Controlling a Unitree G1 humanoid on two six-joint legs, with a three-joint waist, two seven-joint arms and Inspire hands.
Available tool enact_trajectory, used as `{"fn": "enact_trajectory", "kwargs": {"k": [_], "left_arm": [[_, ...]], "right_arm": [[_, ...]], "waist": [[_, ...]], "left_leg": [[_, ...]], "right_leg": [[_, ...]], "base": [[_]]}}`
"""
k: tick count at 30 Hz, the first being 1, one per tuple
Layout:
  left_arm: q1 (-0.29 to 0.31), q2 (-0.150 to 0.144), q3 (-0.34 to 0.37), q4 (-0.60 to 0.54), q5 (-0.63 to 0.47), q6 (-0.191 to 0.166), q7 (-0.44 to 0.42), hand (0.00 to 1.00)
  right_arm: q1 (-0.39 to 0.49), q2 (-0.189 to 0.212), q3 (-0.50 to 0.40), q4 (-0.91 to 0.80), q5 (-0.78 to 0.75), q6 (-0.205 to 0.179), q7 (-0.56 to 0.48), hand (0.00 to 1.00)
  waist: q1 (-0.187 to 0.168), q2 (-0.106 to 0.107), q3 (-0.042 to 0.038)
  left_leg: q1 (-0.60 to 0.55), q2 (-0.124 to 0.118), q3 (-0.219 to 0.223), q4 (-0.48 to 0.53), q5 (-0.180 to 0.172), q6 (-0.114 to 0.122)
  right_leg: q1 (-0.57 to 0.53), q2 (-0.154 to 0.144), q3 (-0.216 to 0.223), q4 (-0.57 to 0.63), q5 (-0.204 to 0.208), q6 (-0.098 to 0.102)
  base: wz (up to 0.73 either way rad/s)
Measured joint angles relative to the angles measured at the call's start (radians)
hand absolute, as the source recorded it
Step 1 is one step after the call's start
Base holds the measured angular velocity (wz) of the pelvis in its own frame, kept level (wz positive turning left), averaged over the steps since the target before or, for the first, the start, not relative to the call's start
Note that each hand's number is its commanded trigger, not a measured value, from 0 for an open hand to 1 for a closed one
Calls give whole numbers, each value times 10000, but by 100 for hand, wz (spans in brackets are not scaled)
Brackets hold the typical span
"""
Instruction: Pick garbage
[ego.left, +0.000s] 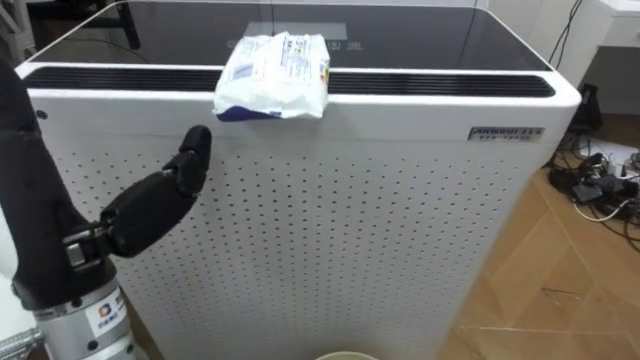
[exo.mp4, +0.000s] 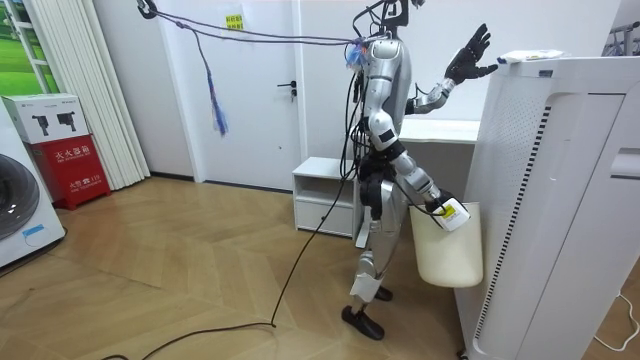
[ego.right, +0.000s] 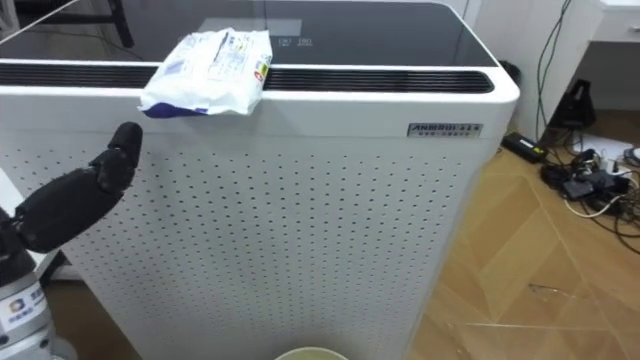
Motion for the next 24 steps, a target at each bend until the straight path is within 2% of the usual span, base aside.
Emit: {"fn": "enact_trajectory", "kwargs": {"k": [4, 8, 16, 20, 24], "left_arm": [[-30, 21, 0, -9, 168, 3, -72, 0], [-45, 214, -140, -88, 906, -3, -178, 0], [-59, 250, -207, -114, 1534, -2, -481, 0], [-62, 292, -586, -118, 1908, 0, -613, 0], [-63, 300, -631, -118, 1967, 1, -697, 0]], "right_arm": [[0, -2, -2, -16, -20, 0, 99, 100], [-2, -1, -2, -16, -69, 0, 227, 100], [-7, 3, -4, -21, -94, 0, 389, 100], [-36, 0, -7, -22, -119, 0, 389, 100], [-38, 0, -7, -22, -121, 0, 389, 100]], "waist": [[-19, -1, -1], [-49, 1, -2], [-270, 19, -7], [-294, 100, -16], [-341, 241, -8]], "left_leg": [[10, 1, 4, -11, 0, 0], [36, 2, 6, -12, 0, 0], [74, 4, 8, -74, 1, 1], [69, 7, 28, -95, 1, 1], [72, 16, 69, -135, 2, 2]], "right_leg": [[13, 4, -3, -24, -1, 1], [26, 5, 4, -28, -1, 1], [79, 11, 12, -47, -1, 2], [36, 11, 37, -44, -2, 3], [1, 14, 83, -42, -2, 4]], "base": [[0], [0], [0], [0], [-3]]}}
